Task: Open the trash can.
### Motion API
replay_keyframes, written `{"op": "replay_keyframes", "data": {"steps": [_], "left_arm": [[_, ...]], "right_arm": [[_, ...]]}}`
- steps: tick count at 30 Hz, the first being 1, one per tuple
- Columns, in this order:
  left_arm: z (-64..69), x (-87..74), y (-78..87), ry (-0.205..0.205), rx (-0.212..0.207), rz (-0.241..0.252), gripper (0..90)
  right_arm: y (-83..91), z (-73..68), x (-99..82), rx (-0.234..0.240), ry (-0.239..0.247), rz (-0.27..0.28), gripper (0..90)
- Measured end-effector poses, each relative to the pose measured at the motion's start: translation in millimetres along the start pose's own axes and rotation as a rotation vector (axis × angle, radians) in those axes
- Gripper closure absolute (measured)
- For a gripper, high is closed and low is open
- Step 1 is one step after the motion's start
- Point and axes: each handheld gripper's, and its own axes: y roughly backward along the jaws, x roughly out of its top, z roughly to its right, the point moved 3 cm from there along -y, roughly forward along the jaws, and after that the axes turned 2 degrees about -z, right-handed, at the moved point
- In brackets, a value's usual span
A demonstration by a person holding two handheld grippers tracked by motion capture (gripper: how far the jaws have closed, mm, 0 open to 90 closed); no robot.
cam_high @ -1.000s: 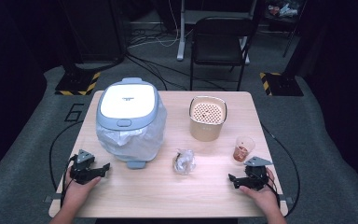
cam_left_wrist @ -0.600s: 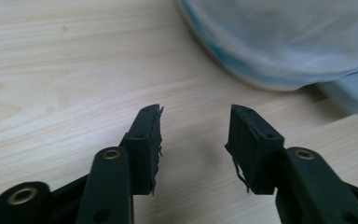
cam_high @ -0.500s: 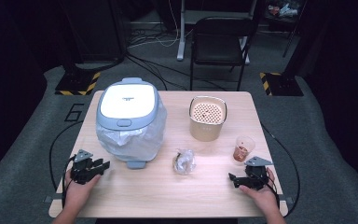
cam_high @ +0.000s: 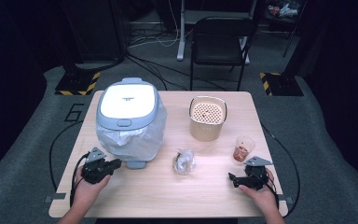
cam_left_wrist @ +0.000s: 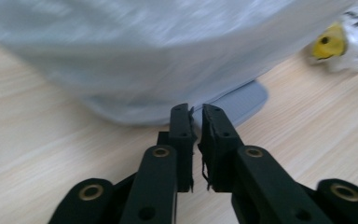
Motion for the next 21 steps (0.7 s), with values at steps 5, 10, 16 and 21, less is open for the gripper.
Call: {"op": "replay_keyframes", "data": {"steps": [5,10,16,21], "left_arm": [[9.2,8.0,-13.3,0.000,-0.043,0.008,89.8],[16.3,8.5,-25.6,-0.040,-0.036,-0.005,90.0],[20.7,8.9,-37.0,-0.075,-0.036,-0.032,90.0],[20.6,7.0,-43.2,-0.096,-0.008,-0.036,89.7]], "right_arm": [[-0.1,0.0,0.0,0.000,0.000,0.000,6.9],[-0.1,0.1,0.1,0.000,-0.001,0.001,6.9],[0.0,0.1,0.1,0.000,0.000,0.001,6.9],[-0.1,0.0,0.1,0.000,0.000,0.000,6.9]]}}
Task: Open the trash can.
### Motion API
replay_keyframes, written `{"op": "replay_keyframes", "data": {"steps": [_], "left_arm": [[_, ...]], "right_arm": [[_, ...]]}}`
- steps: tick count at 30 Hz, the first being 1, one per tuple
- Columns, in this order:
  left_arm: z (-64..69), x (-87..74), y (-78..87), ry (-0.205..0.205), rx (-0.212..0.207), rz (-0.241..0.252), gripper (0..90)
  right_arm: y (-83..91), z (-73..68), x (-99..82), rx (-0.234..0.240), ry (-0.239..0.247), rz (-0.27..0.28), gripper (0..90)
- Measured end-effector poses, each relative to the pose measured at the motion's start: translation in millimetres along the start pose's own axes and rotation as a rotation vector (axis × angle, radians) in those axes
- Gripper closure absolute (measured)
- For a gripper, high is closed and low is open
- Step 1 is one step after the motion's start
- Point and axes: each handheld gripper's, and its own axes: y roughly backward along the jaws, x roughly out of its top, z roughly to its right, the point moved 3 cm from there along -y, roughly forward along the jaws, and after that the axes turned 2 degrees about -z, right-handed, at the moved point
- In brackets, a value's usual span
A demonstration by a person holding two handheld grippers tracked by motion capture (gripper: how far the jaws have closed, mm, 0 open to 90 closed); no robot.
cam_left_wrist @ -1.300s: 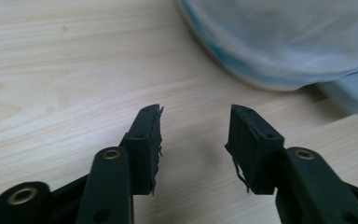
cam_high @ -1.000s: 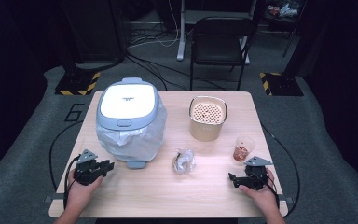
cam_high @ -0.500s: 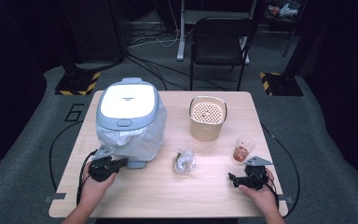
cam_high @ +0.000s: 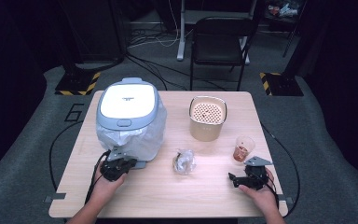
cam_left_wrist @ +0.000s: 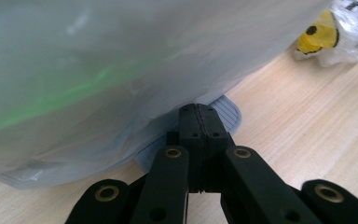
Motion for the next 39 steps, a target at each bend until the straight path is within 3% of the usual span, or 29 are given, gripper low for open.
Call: {"op": "replay_keyframes", "data": {"steps": [4,8,11,15,19,27,29,32,39], "left_arm": [[-2.2,-2.0,-1.5,-0.032,0.009,0.006,90.0],[-5.2,-4.8,-2.7,0.003,-0.009,0.019,90.0],[0.5,-4.6,-3.9,-0.066,0.040,0.010,90.0],[1.5,-5.7,-6.2,-0.085,0.063,0.003,90.0],[-0.2,-9.9,-11.7,-0.043,0.037,-0.016,90.0],[-4.7,-11.3,-13.7,-0.012,0.010,-0.008,90.0],[-3.6,-11.6,-13.7,0.016,-0.002,-0.003,90.0],[-4.2,-11.6,-13.2,0.022,-0.003,-0.009,90.0],[-5.0,-11.5,-13.4,0.022,0.000,-0.012,90.0]], "right_arm": [[0.0,0.0,0.0,0.000,0.000,0.000,6.9],[0.0,0.0,0.0,0.000,0.000,0.000,6.9],[0.1,0.0,0.0,0.000,0.001,-0.001,6.9],[0.1,0.0,-0.1,0.000,0.001,-0.002,6.9],[0.3,0.1,-0.1,-0.001,0.004,-0.007,7.2],[2.8,-5.0,1.4,0.000,0.002,-0.016,13.4],[3.7,-8.5,2.3,0.015,0.006,-0.026,13.6],[5.9,-14.5,4.5,0.032,0.021,-0.024,13.0],[19.7,-38.4,23.3,0.071,0.041,0.038,3.3]]}}
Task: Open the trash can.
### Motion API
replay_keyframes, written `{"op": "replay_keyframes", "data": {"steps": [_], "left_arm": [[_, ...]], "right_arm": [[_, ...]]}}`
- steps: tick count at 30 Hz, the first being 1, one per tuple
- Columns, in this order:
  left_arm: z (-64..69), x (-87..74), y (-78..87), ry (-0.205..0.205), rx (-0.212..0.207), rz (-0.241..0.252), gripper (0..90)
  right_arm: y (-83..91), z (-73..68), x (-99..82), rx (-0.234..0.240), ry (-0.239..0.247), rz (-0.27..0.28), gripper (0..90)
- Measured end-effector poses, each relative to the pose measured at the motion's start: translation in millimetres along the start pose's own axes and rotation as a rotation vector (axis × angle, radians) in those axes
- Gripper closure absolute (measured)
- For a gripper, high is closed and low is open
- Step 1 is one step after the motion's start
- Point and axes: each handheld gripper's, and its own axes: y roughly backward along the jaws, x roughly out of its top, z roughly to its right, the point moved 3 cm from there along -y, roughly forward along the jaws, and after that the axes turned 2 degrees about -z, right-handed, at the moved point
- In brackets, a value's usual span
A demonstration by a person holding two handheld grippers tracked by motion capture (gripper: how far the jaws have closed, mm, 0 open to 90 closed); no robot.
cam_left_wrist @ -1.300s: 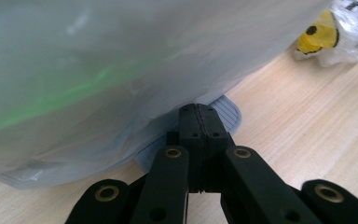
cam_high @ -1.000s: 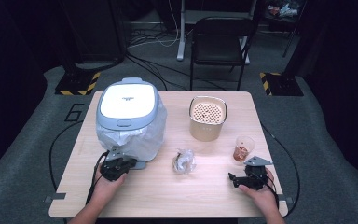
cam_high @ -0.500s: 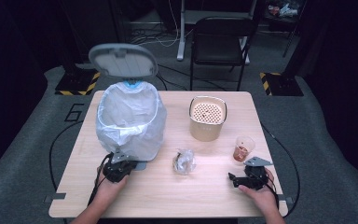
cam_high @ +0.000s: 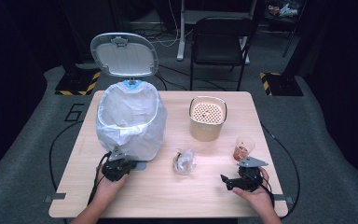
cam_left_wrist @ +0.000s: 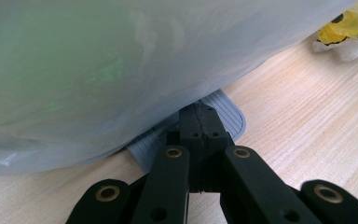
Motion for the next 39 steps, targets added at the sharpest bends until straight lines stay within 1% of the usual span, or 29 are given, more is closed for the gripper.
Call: {"op": "replay_keyframes", "data": {"steps": [1,2,3,4,7,8,9,11,15,16,17,18,19,21,22,24,27,30,31,32,33,35,36,37,38,39], "left_arm": [[0.6,0.2,-0.1,0.002,-0.001,0.002,90.0],[1.3,0.2,-0.3,0.009,-0.005,0.007,90.0],[0.5,0.1,-0.1,0.004,-0.004,0.001,90.0],[0.1,0.0,-0.1,0.001,-0.003,0.000,90.0],[0.5,0.1,-0.1,0.004,-0.004,0.001,90.0],[0.5,0.1,-0.1,0.004,-0.004,0.001,90.0],[0.6,0.1,-0.1,0.005,-0.004,0.001,90.0],[1.2,0.2,-0.2,0.008,-0.005,0.003,90.0],[-0.1,0.4,0.4,-0.001,-0.002,-0.011,90.0],[-0.3,0.3,0.1,0.001,-0.007,-0.006,90.0],[-0.4,0.3,0.5,0.003,-0.007,-0.011,90.0],[-0.6,0.3,0.3,0.005,-0.009,-0.008,90.0],[-0.6,0.3,0.9,0.009,-0.003,-0.015,90.0],[-0.5,0.4,0.0,0.006,-0.010,-0.006,90.0],[-0.6,0.5,0.0,0.006,-0.009,-0.007,90.0],[-0.7,0.5,0.0,0.005,-0.010,-0.008,90.0],[-0.7,0.5,0.0,0.004,-0.011,-0.009,90.0],[-0.9,0.6,0.2,0.004,-0.010,-0.011,90.0],[-0.9,0.6,0.5,0.005,-0.008,-0.015,90.0],[-0.9,0.5,0.2,0.003,-0.009,-0.011,90.0],[-0.9,0.6,0.2,0.002,-0.009,-0.012,90.0],[-0.9,0.6,0.4,0.001,-0.007,-0.014,90.0],[-0.9,0.6,0.2,0.001,-0.008,-0.012,90.0],[-0.8,0.6,0.1,0.002,-0.008,-0.011,90.0],[-0.9,0.6,0.2,0.003,-0.009,-0.013,90.0],[-0.9,0.6,0.2,0.003,-0.009,-0.013,90.0]], "right_arm": [[1.4,-4.6,4.8,0.011,0.002,0.011,2.3],[2.4,-9.0,9.9,0.013,0.004,0.020,1.6],[3.4,-13.9,16.4,0.029,0.022,0.030,0.8],[3.8,-18.5,21.8,0.040,0.028,0.036,0.0],[1.3,-31.5,36.9,0.079,0.038,0.053,0.0],[-0.2,-34.1,41.0,0.085,0.045,0.058,0.0],[-3.2,-39.5,47.5,0.098,0.050,0.060,0.0],[-8.6,-46.6,55.3,0.102,0.068,0.063,0.0],[-23.2,-62.6,70.6,0.124,0.096,0.066,0.0],[-29.1,-68.4,76.3,0.129,0.118,0.062,0.0],[-29.1,-68.4,76.3,0.129,0.118,0.062,0.0],[-34.2,-72.1,80.2,0.134,0.125,0.059,0.0],[-34.2,-72.1,80.2,0.134,0.125,0.059,0.0],[-39.7,-75.0,84.1,0.143,0.122,0.052,0.0],[-41.8,-76.3,85.9,0.139,0.119,0.050,0.0],[-47.7,-79.7,91.9,0.151,0.123,0.046,0.0],[-52.0,-82.7,95.4,0.156,0.126,0.043,0.0],[-60.8,-87.6,98.1,0.170,0.127,0.038,0.0],[-65.3,-89.2,98.2,0.167,0.138,0.035,0.0],[-67.6,-90.9,98.0,0.165,0.135,0.028,0.0],[-73.7,-94.5,97.9,0.168,0.156,0.027,1.4],[-75.9,-97.1,97.8,0.166,0.157,0.025,2.1],[-78.3,-98.9,97.9,0.168,0.174,0.025,3.6],[-81.0,-102.3,97.3,0.175,0.173,0.020,5.3],[-85.6,-105.4,96.6,0.179,0.193,0.013,8.3],[-85.6,-105.4,96.6,0.179,0.193,0.013,8.3]]}}
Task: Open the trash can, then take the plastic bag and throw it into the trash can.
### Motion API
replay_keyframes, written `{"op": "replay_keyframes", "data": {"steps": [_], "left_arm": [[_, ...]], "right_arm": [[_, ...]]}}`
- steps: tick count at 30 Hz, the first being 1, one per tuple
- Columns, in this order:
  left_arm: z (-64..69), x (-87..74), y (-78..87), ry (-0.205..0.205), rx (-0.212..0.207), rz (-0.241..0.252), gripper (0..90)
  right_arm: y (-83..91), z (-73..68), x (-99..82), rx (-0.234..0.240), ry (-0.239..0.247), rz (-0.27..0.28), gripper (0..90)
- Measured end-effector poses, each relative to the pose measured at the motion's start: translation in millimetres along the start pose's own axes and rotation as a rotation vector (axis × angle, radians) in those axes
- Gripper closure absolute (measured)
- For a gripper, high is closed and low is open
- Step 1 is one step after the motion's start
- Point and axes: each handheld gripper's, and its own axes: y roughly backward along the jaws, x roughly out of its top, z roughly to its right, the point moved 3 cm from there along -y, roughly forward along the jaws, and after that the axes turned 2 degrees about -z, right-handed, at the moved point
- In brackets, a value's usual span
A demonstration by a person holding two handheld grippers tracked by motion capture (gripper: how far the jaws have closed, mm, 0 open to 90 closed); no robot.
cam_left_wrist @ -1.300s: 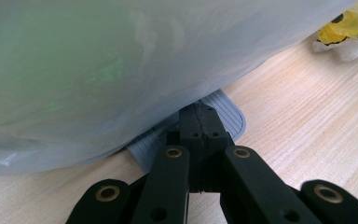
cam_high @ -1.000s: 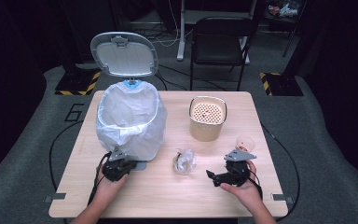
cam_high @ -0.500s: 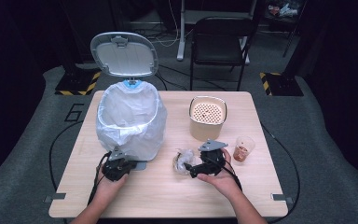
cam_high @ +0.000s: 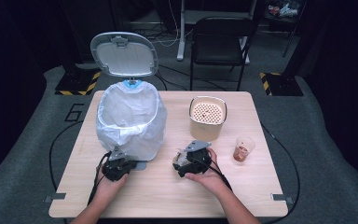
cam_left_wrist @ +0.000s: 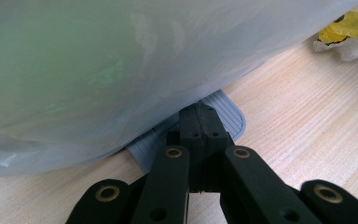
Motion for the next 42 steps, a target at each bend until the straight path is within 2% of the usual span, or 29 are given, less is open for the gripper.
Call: {"op": "replay_keyframes", "data": {"steps": [4,6,8,11,14,17,20,22,23,24,26,30,33,34,41,42], "left_arm": [[0.0,0.0,-0.1,-0.002,0.000,0.002,90.0],[0.1,0.0,-0.1,-0.002,0.000,0.002,90.0],[0.1,0.1,-0.2,-0.002,-0.001,0.001,90.0],[0.0,0.2,0.2,-0.002,0.000,-0.005,90.0],[0.0,-0.1,0.0,0.000,-0.003,0.002,90.0],[0.2,-0.1,-0.2,-0.003,-0.002,0.004,90.0],[0.1,-0.2,-0.2,-0.003,-0.002,0.005,90.0],[0.2,-0.2,0.3,-0.002,0.002,0.000,90.0],[0.0,-0.1,-0.2,0.001,-0.003,0.006,90.0],[0.0,-0.1,-0.2,0.001,-0.003,0.006,90.0],[0.0,-0.2,0.1,0.001,-0.002,0.002,90.0],[-0.1,-0.1,-0.1,-0.002,-0.003,0.003,90.0],[-0.1,-0.1,0.0,-0.002,-0.001,0.003,90.0],[-0.2,-0.1,0.0,-0.002,-0.002,0.002,90.0],[-0.3,0.0,0.2,-0.002,-0.001,-0.002,90.0],[-0.3,0.0,0.2,-0.001,-0.002,-0.001,90.0]], "right_arm": [[-12.6,-2.2,-5.0,0.007,0.010,-0.037,16.4],[-16.5,-2.2,-8.1,0.021,0.015,-0.054,23.8],[-19.7,-1.8,-11.1,0.017,0.029,-0.075,34.7],[-19.1,-1.7,-11.5,0.029,0.027,-0.071,46.2],[-13.3,0.0,-9.5,0.046,0.018,-0.074,53.1],[-4.5,2.1,-4.4,0.080,-0.016,-0.062,54.3],[2.1,2.6,1.6,0.076,-0.014,-0.046,54.2],[9.4,4.3,10.1,0.087,0.000,-0.022,54.2],[17.9,4.8,20.2,0.092,-0.005,-0.008,54.2],[17.9,4.8,20.2,0.092,-0.005,-0.008,54.2],[28.3,5.9,33.9,0.105,-0.011,0.012,54.3],[46.1,8.1,57.6,0.099,0.011,0.046,54.2],[52.7,9.3,67.1,0.103,0.016,0.062,54.2],[61.0,10.5,79.0,0.102,0.025,0.073,54.2],[75.9,10.5,100.1,0.101,0.039,0.088,54.3],[81.2,10.4,108.6,0.104,0.052,0.094,54.4]]}}
